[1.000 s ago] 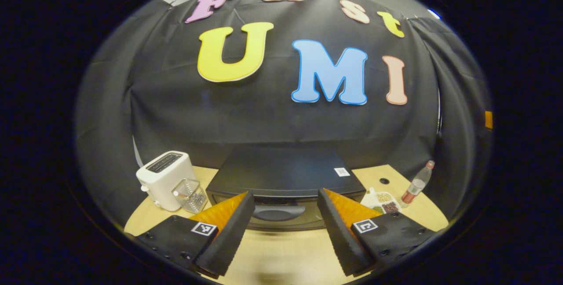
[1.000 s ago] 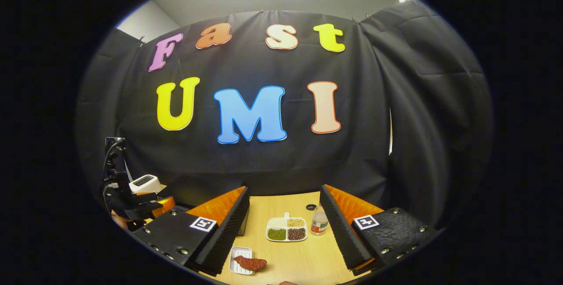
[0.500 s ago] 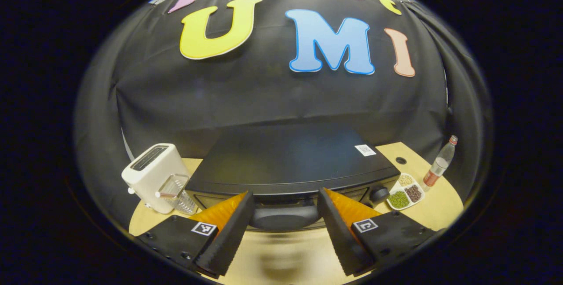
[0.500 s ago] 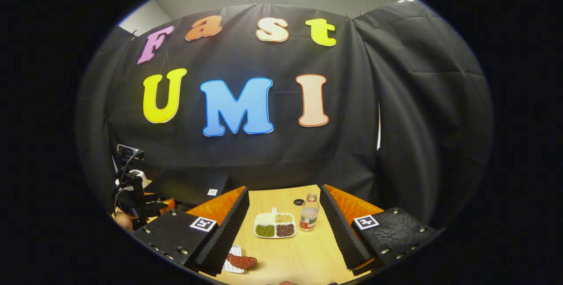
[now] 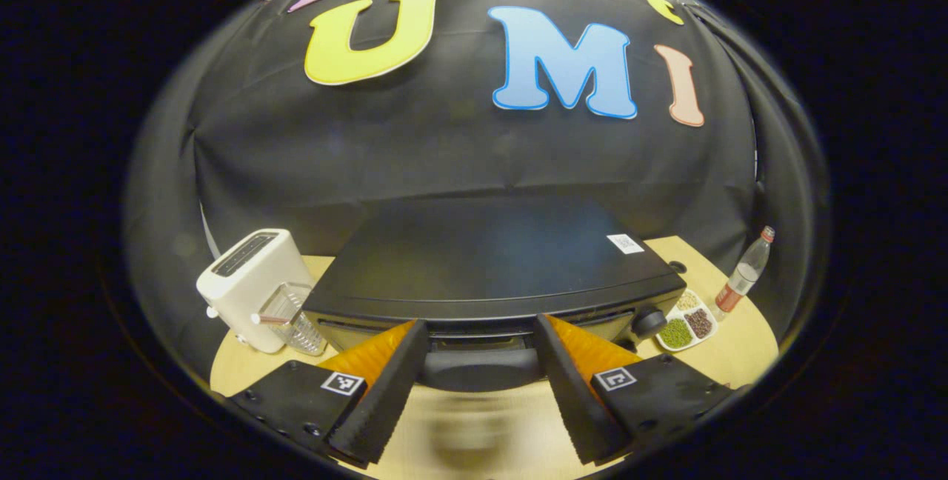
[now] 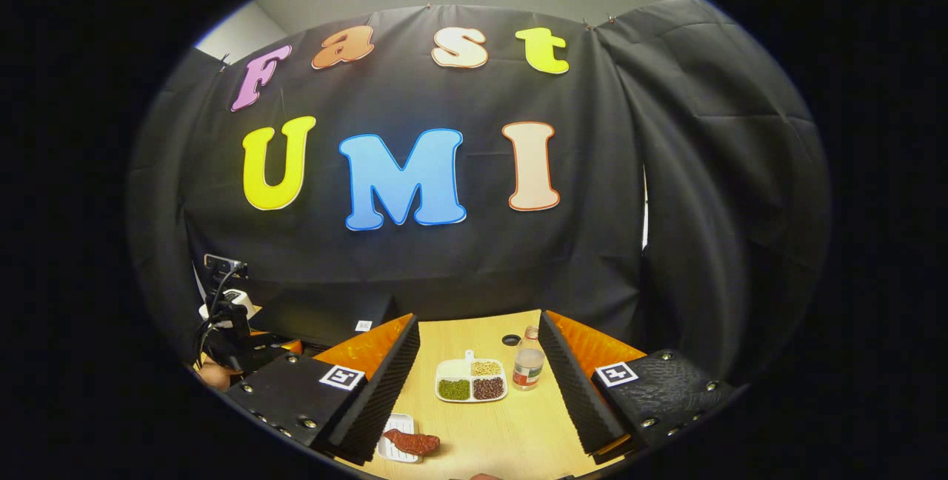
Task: Open the electric oven with the left hand, put the food in, and close the electric oven.
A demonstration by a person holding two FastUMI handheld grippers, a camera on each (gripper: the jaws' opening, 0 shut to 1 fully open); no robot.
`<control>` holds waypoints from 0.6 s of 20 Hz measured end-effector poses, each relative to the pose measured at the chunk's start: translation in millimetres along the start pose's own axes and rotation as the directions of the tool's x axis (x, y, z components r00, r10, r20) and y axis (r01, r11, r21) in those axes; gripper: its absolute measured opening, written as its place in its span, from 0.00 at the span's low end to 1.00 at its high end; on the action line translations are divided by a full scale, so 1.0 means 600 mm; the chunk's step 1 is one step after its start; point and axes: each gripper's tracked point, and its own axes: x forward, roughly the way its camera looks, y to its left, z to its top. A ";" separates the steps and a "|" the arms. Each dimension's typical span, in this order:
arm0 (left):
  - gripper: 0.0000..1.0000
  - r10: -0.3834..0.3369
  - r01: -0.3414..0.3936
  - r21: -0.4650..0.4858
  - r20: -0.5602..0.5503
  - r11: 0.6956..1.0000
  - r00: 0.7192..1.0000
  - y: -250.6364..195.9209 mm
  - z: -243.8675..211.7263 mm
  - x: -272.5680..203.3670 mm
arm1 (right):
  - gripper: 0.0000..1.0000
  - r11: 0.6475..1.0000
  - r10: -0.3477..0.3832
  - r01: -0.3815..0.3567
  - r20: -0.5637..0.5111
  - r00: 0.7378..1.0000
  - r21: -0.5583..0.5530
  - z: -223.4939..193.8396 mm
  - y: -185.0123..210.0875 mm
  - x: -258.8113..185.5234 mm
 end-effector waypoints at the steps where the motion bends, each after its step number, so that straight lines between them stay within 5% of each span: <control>1: 0.98 0.003 -0.003 0.004 -0.002 1.000 1.000 0.000 -0.004 -0.005 | 0.98 1.000 0.007 -0.007 0.006 1.000 0.001 0.001 0.002 -0.002; 12: 1.00 0.001 0.002 0.038 -0.068 0.999 0.998 -0.012 -0.100 -0.083 | 0.98 0.998 0.057 -0.057 0.017 0.998 -0.004 0.006 0.021 -0.010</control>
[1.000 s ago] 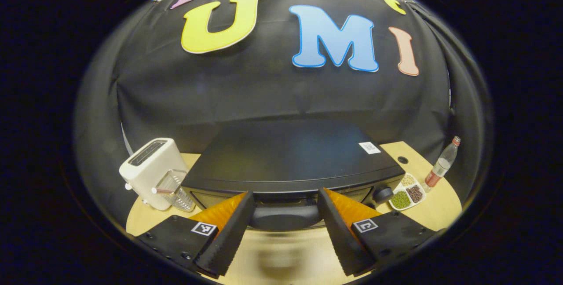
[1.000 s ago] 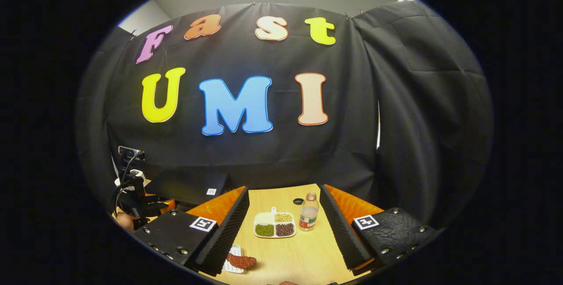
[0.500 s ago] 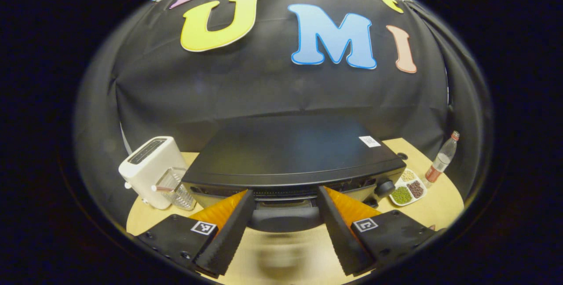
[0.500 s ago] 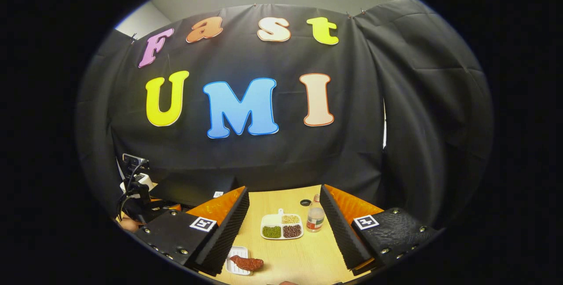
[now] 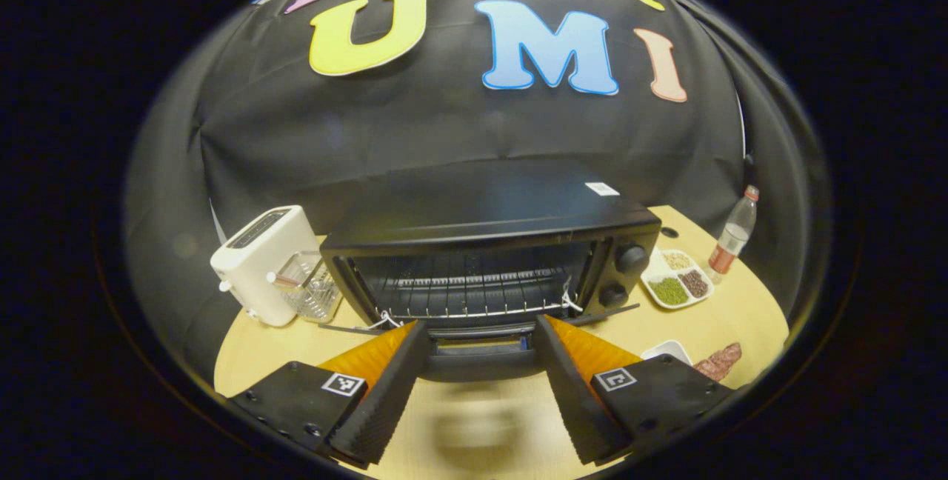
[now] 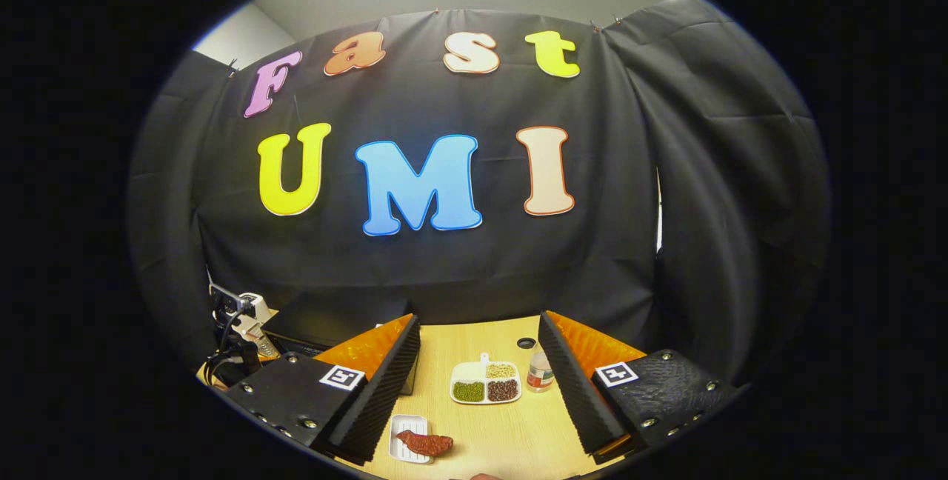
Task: Open the electric oven with the left hand, put the food in, and close the electric oven.
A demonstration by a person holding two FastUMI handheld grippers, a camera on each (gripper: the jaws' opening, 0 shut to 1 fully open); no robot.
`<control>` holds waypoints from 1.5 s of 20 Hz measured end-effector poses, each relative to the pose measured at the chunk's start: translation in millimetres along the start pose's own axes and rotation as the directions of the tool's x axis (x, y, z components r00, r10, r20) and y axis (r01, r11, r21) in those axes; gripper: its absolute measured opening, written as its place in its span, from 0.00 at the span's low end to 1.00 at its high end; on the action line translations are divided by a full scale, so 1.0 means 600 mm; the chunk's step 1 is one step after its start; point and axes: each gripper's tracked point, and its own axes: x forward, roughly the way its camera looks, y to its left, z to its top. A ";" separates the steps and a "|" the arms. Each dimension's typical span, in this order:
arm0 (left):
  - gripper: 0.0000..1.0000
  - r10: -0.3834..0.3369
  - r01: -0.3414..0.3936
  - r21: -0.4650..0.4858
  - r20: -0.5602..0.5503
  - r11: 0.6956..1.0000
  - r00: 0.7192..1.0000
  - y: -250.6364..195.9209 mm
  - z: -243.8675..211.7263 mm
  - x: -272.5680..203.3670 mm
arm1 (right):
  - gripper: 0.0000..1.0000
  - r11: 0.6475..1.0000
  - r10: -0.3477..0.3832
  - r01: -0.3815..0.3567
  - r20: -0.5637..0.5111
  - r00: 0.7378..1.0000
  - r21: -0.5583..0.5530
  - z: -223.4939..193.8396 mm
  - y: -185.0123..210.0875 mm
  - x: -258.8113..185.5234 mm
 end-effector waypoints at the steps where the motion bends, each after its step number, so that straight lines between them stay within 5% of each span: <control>1: 0.97 -0.004 0.004 -0.001 -0.004 1.000 1.000 -0.002 -0.008 -0.003 | 0.98 1.000 0.003 -0.003 0.000 1.000 -0.002 0.000 0.001 -0.001; 17: 0.96 -0.019 0.005 -0.105 -0.133 0.995 0.991 0.010 -0.140 -0.025 | 0.98 0.999 0.031 -0.032 -0.032 0.999 -0.022 -0.016 0.019 -0.004; 24: 0.96 -0.025 0.024 -0.065 -0.015 0.998 1.000 0.002 -0.046 -0.053 | 0.98 0.998 0.062 -0.062 -0.077 0.995 0.005 -0.040 0.034 0.002; 30: 0.90 0.010 0.007 -0.070 0.239 0.998 0.971 0.015 0.144 -0.162 | 0.98 0.980 0.178 -0.158 -0.182 0.967 0.122 -0.110 0.038 0.029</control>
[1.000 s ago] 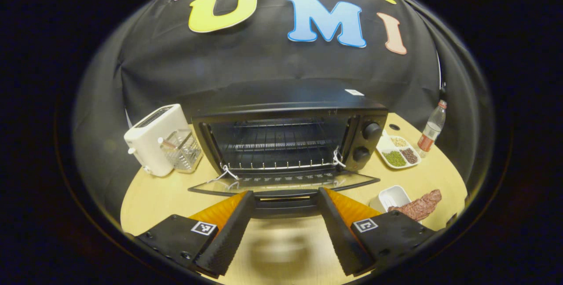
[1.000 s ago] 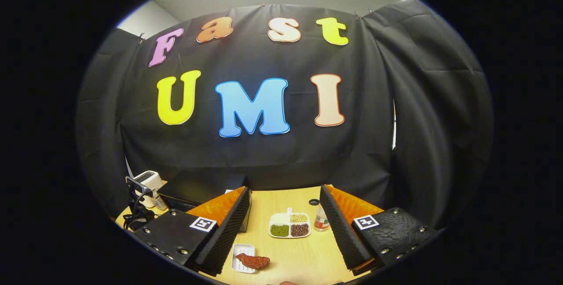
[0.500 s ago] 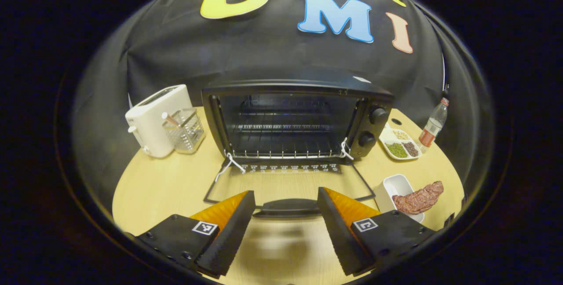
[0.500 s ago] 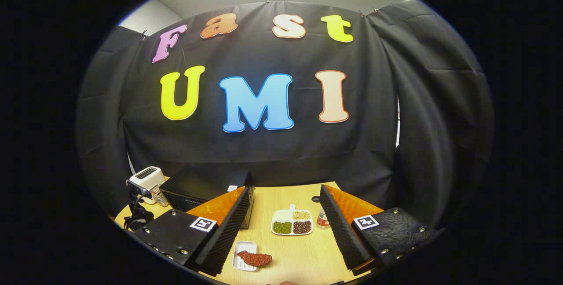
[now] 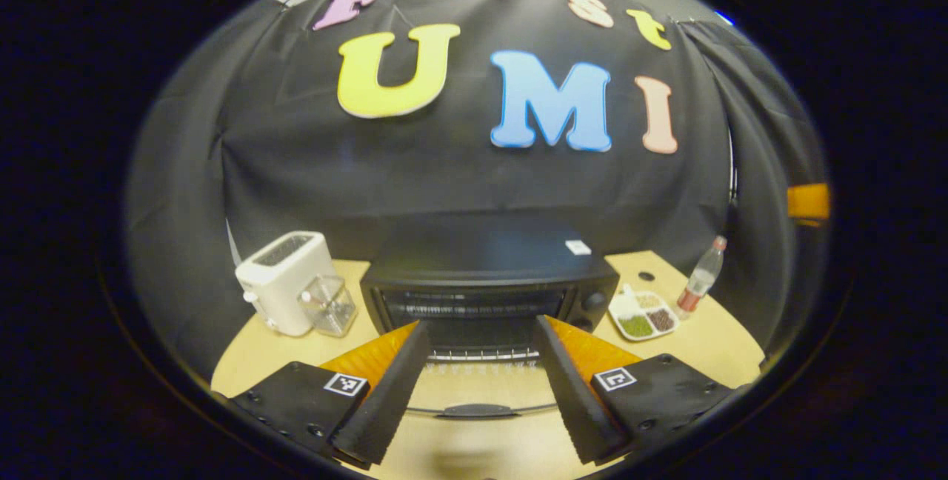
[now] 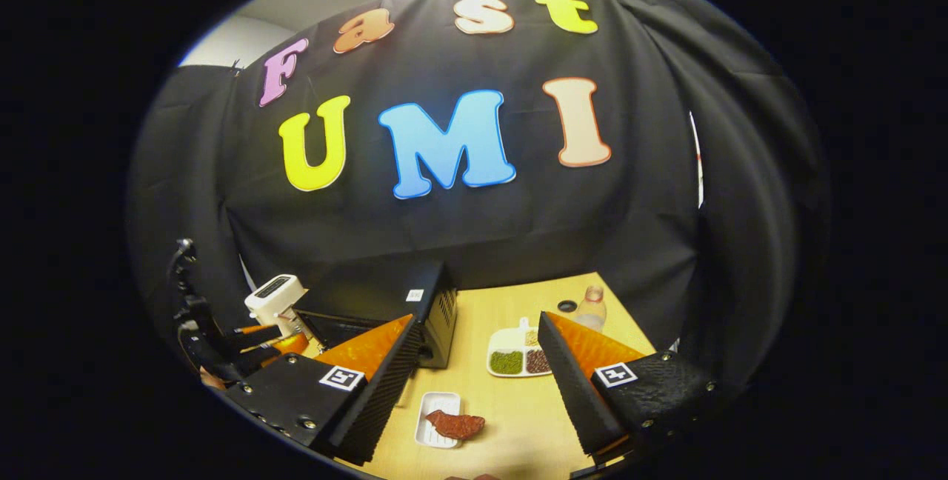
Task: Open the electric oven with the left hand, put the food in, and close the electric oven.
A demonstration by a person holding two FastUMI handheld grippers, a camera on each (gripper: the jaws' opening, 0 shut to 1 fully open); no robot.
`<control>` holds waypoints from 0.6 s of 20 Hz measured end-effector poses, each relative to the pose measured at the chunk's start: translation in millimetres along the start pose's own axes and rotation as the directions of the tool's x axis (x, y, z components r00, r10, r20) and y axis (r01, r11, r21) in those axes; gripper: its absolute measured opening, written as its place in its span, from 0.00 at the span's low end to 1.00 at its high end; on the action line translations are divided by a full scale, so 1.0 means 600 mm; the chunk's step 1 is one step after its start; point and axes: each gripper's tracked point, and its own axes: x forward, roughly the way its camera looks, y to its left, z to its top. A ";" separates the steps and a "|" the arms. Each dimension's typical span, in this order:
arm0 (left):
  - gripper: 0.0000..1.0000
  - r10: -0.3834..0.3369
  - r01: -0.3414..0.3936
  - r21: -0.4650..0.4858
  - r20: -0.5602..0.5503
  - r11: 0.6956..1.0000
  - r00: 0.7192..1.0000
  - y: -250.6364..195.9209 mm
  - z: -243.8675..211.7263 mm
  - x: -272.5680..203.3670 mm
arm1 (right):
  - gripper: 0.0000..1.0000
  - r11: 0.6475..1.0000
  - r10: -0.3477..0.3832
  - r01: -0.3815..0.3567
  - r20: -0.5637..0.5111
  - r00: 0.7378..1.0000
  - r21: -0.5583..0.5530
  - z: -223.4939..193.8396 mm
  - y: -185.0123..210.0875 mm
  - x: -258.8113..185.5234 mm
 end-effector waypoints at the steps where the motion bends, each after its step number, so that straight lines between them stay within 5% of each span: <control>1: 0.90 -0.004 0.004 0.003 0.046 1.000 0.999 -0.004 0.039 -0.014 | 0.98 1.000 0.004 -0.004 -0.024 1.000 0.018 -0.013 -0.008 0.007; 3: 0.90 -0.008 0.007 0.008 0.124 1.000 0.992 -0.006 0.110 -0.046 | 0.98 0.999 0.022 -0.020 -0.068 0.997 0.027 -0.041 -0.019 0.019; 4: 1.00 -0.008 0.007 0.008 0.169 1.000 0.986 -0.005 0.143 -0.066 | 0.98 0.998 0.039 -0.034 -0.097 0.995 0.045 -0.059 -0.023 0.026; 12: 0.97 -0.002 0.008 -0.015 0.353 1.000 0.936 -0.020 0.314 -0.178 | 0.97 0.957 0.181 -0.086 -0.342 0.922 0.276 -0.258 -0.039 0.068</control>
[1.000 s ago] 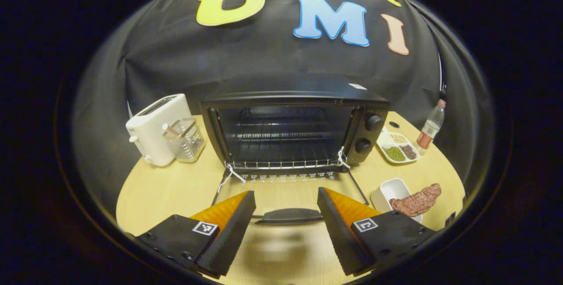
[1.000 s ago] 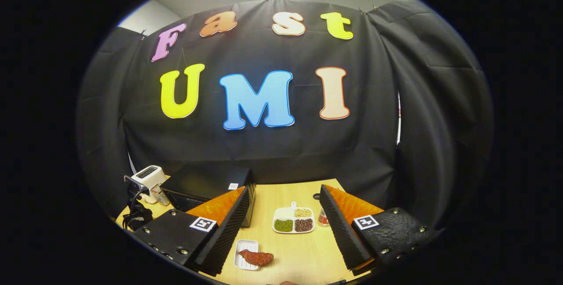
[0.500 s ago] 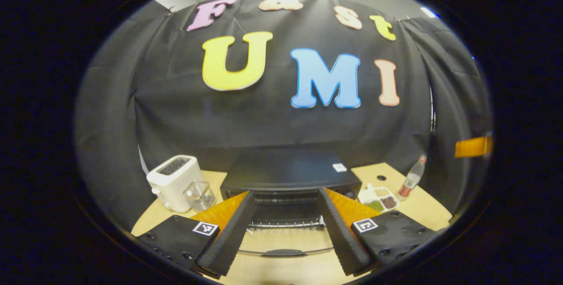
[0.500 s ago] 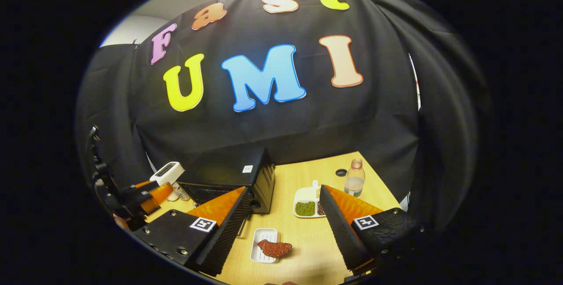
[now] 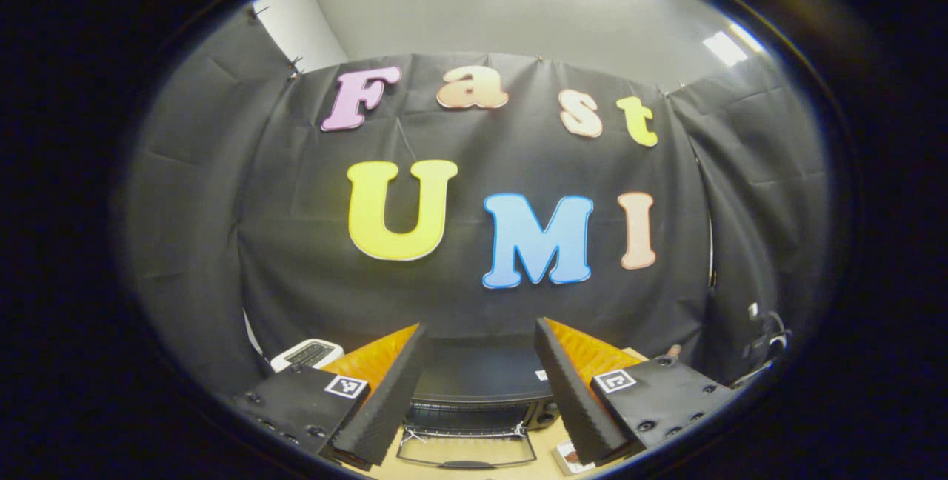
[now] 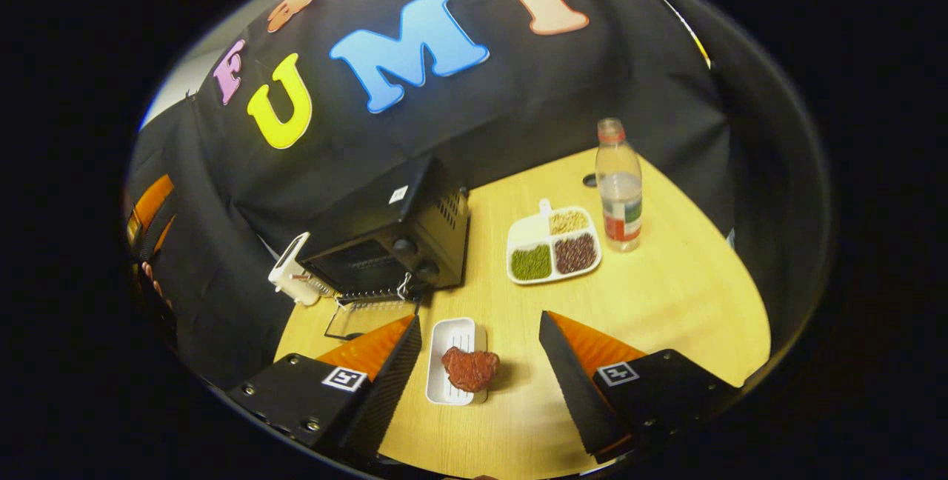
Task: Open the electric oven with the left hand, put the food in, and close the electric oven.
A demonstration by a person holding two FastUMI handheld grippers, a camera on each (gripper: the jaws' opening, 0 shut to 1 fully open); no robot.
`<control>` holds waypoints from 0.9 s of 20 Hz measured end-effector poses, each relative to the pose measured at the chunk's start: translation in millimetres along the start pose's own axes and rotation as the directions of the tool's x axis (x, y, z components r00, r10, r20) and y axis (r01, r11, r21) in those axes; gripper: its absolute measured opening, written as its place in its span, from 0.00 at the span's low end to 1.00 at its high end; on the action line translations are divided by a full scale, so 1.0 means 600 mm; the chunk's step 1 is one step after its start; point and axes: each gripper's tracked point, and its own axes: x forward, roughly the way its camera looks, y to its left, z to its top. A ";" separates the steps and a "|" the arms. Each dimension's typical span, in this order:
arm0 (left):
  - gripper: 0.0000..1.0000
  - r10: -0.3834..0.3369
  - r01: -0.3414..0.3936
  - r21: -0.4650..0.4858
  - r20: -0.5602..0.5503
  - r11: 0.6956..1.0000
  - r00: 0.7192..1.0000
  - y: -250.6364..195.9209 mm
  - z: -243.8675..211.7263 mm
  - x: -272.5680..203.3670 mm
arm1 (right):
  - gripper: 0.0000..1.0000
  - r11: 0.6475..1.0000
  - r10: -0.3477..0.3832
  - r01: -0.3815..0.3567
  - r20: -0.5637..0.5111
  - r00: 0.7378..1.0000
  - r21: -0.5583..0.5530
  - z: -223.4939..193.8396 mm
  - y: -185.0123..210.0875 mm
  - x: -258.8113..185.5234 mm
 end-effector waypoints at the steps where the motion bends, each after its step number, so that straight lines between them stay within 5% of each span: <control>1: 0.97 0.004 -0.004 0.002 0.013 1.000 1.000 0.000 0.019 -0.005 | 0.96 1.000 0.018 -0.017 -0.028 0.999 0.026 -0.025 -0.007 0.012; 7: 0.98 0.051 -0.051 0.009 0.043 0.999 0.998 0.010 0.078 -0.039 | 0.96 0.979 0.107 -0.080 -0.137 0.985 0.187 -0.116 -0.029 0.071; 13: 1.00 0.129 -0.128 0.045 -0.024 0.991 0.991 0.031 0.047 -0.073 | 0.95 0.958 0.174 -0.120 -0.197 0.965 0.260 -0.162 -0.020 0.119; 15: 1.00 0.164 -0.163 0.036 -0.024 0.986 0.986 0.043 0.049 -0.088 | 0.77 0.948 0.199 -0.132 -0.217 0.956 0.288 -0.176 -0.009 0.131; 16: 1.00 0.173 -0.172 0.029 -0.024 0.985 0.985 0.048 0.048 -0.094 | 0.75 0.944 0.208 -0.135 -0.225 0.952 0.302 -0.177 -0.004 0.135; 17: 1.00 0.177 -0.176 0.026 -0.022 0.984 0.984 0.051 0.050 -0.100 | 0.54 0.936 0.224 -0.147 -0.219 0.950 0.319 -0.180 0.007 0.145; 18: 0.89 0.180 -0.180 0.029 -0.022 0.983 0.983 0.057 0.051 -0.104 | 0.34 0.932 0.229 -0.153 -0.207 0.951 0.328 -0.175 0.009 0.142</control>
